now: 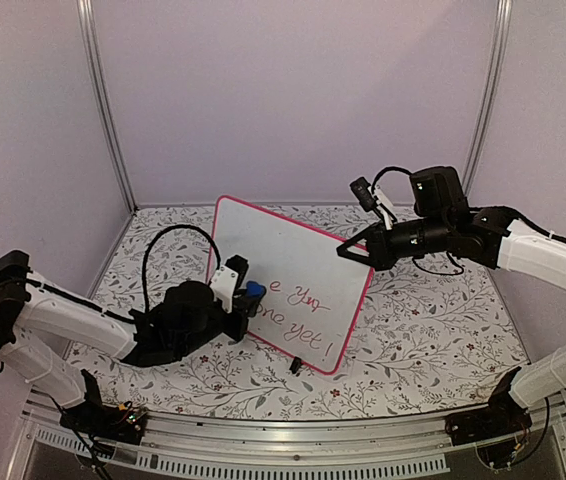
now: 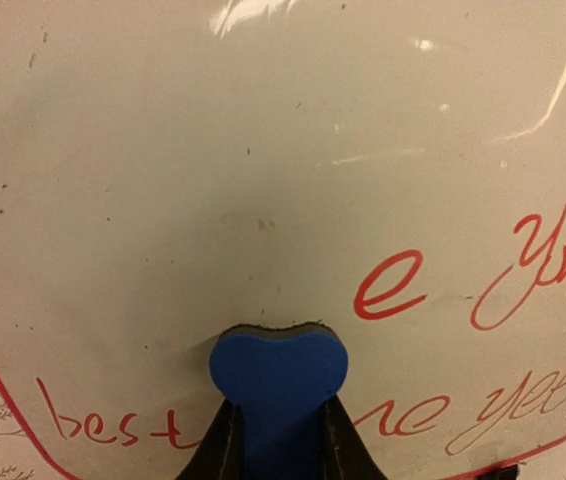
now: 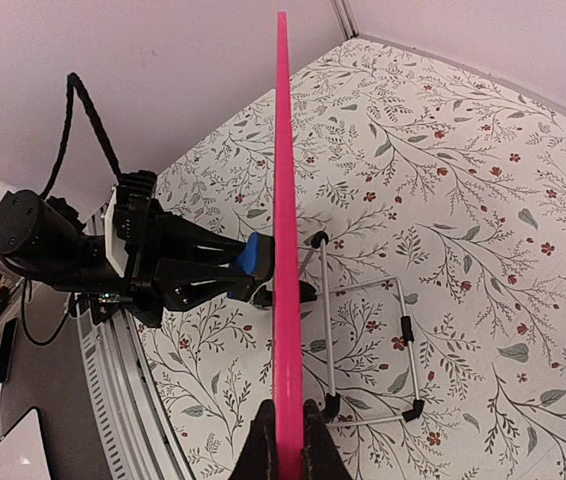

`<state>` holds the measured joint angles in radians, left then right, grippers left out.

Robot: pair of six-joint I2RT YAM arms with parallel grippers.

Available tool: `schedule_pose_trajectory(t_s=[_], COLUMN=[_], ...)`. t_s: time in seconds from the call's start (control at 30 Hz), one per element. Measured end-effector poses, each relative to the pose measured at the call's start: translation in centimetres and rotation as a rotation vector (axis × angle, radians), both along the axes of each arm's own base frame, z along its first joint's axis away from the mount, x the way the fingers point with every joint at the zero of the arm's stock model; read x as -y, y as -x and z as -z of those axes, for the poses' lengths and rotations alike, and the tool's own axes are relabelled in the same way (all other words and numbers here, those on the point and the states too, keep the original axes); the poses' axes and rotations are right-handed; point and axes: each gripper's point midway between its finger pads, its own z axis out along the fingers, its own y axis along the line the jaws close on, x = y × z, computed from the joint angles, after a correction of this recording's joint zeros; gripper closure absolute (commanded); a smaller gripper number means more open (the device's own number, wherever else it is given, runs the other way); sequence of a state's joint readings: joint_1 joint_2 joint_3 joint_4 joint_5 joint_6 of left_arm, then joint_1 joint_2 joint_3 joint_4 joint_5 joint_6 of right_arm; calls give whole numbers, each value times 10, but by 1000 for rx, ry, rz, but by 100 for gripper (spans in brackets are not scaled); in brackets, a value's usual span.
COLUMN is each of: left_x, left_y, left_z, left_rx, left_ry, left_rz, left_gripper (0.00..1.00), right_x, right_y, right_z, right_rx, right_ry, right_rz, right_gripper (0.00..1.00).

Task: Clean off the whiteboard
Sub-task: Erase the center of the whiteboard.

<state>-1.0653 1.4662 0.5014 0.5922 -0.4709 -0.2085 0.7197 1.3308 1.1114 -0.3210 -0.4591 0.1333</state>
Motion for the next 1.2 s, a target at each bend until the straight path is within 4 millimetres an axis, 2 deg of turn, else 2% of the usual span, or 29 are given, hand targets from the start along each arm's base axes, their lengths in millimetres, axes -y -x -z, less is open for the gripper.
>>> schedule_pose_trajectory(t_s=[0.37,0.57,0.73,1.2], left_x=[15,9,1,6], left_y=[-9,-17,-24,-28], left_z=[-31,-36,-47,-35], left_rx=[61,62,72,37], left_ry=[34,42,70,104], left_rz=[4,-14,-30,-48], left_gripper=[87,87,87,88], right_x=[0,0,0,2], right_y=[0,0,0,-2], right_z=[0,0,0,1], right_rx=[1,0,1,-13], right_ry=[0,0,0,3], right_rz=[0,0,-2,19], right_gripper=[100,100,100,100])
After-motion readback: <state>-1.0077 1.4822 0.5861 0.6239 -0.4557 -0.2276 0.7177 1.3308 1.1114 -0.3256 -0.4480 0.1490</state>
